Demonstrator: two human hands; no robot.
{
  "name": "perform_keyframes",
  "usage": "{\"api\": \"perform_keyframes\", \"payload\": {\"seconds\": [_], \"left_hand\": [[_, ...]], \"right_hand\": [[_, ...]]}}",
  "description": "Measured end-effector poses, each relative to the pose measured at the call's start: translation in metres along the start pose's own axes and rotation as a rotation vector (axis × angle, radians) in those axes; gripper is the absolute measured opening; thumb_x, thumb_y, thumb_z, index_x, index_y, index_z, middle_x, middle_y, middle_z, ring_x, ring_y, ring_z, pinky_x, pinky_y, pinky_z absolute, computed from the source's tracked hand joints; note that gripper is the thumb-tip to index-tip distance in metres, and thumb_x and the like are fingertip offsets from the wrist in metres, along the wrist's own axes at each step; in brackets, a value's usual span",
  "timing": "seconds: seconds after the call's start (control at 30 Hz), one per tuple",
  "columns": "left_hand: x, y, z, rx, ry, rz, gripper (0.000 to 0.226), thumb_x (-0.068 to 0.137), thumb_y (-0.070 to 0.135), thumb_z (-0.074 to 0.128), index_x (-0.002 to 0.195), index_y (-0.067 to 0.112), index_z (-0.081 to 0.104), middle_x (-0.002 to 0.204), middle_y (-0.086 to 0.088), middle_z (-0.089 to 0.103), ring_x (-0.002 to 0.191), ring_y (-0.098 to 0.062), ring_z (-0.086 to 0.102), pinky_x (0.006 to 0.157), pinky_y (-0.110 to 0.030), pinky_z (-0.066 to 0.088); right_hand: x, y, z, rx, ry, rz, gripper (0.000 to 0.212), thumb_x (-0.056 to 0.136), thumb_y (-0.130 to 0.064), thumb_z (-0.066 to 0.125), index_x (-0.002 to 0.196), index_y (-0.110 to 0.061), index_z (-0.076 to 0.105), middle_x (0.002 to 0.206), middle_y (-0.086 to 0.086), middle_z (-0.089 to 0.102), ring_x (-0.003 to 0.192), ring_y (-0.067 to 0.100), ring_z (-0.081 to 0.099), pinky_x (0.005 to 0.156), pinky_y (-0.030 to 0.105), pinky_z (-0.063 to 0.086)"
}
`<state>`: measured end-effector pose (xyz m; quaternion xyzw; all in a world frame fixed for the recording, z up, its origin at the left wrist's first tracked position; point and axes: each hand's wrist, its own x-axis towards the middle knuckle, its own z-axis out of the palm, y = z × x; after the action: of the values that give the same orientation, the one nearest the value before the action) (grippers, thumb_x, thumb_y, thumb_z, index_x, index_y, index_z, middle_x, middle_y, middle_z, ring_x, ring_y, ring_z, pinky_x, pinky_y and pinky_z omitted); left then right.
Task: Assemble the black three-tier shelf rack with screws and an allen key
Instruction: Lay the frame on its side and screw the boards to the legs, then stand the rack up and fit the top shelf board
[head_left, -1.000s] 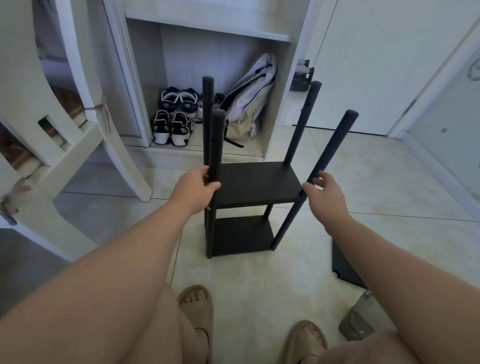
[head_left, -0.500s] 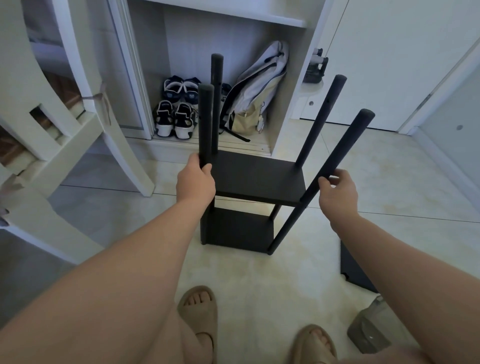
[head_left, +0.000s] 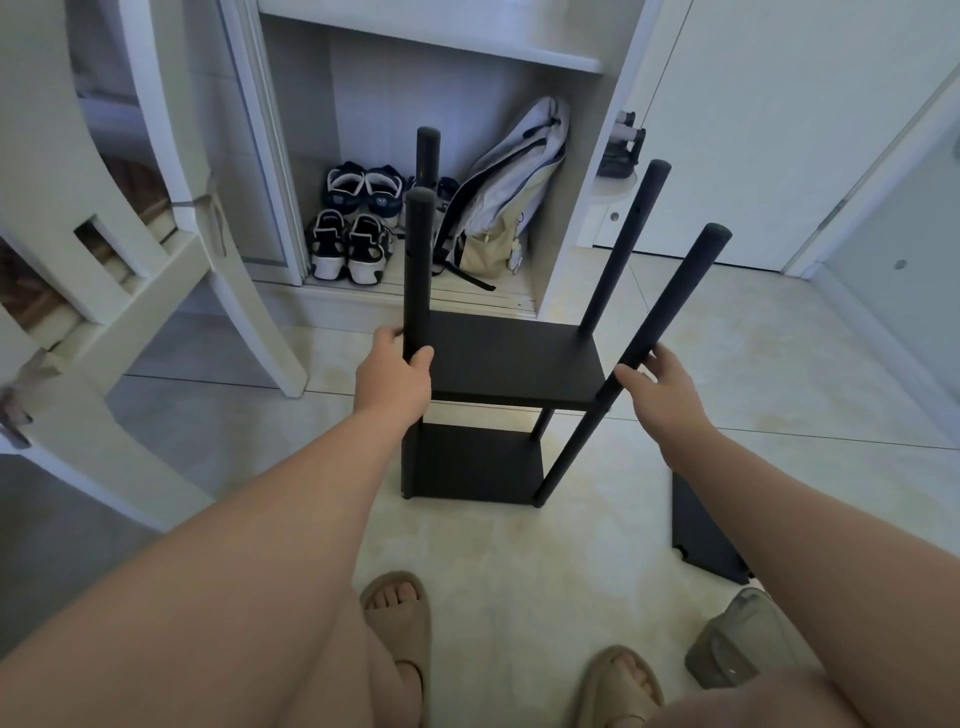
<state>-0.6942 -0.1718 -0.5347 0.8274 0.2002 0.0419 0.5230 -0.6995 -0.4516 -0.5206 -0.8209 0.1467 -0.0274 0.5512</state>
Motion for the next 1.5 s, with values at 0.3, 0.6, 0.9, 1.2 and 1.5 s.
{"api": "perform_keyframes", "payload": {"seconds": [0.3,0.6,0.9,1.2,1.5], "left_hand": [[-0.047,0.012,0.037,0.437,-0.573,-0.059,0.067,0.094,0.054,0.055,0.147,0.014,0.042,0.144,-0.008,0.050,0.128,-0.031,0.050,0.101,-0.042,0.044],[-0.111,0.030,0.150,0.692,-0.776,0.494,0.075,0.094,0.063,0.048,0.156,0.030,0.024,0.165,0.002,0.021,0.150,-0.025,0.023,0.118,-0.048,0.028],[-0.133,-0.026,0.305,0.940,-0.923,0.654,0.079,0.096,0.067,0.038,0.159,0.035,0.003,0.168,0.002,-0.004,0.154,-0.027,-0.003,0.123,-0.050,0.012],[-0.095,-0.106,0.477,0.826,-1.005,0.460,0.083,0.093,0.068,0.040,0.159,0.029,0.009,0.168,0.002,0.004,0.154,-0.021,0.002,0.124,-0.042,0.012],[-0.085,-0.147,0.565,0.763,-0.912,0.486,0.078,0.088,0.068,0.051,0.148,0.022,0.033,0.154,0.003,0.031,0.136,-0.026,0.027,0.110,-0.041,0.032]], "right_hand": [[-0.039,0.015,-0.045,-0.534,-0.123,-0.158,0.069,0.104,-0.034,0.054,0.162,-0.023,0.018,0.167,-0.004,0.023,0.154,0.018,0.020,0.122,0.038,0.021],[-0.066,0.089,-0.139,-0.866,-0.163,-0.055,0.073,0.104,-0.044,0.049,0.163,-0.027,0.009,0.171,-0.005,0.004,0.157,0.020,-0.002,0.126,0.047,0.012],[-0.041,0.233,-0.208,-0.965,-0.168,0.269,0.075,0.104,-0.058,0.035,0.161,-0.035,-0.008,0.170,-0.011,-0.010,0.157,0.024,-0.011,0.125,0.057,0.003],[0.075,0.389,-0.203,-1.067,-0.343,0.325,0.075,0.102,-0.064,0.024,0.159,-0.037,-0.017,0.169,-0.011,-0.018,0.156,0.023,-0.017,0.125,0.056,0.001],[0.133,0.478,-0.197,-0.816,-0.222,0.457,0.086,0.101,-0.058,0.045,0.162,-0.028,-0.007,0.170,0.001,-0.014,0.156,0.032,0.004,0.124,0.050,0.018]]}}
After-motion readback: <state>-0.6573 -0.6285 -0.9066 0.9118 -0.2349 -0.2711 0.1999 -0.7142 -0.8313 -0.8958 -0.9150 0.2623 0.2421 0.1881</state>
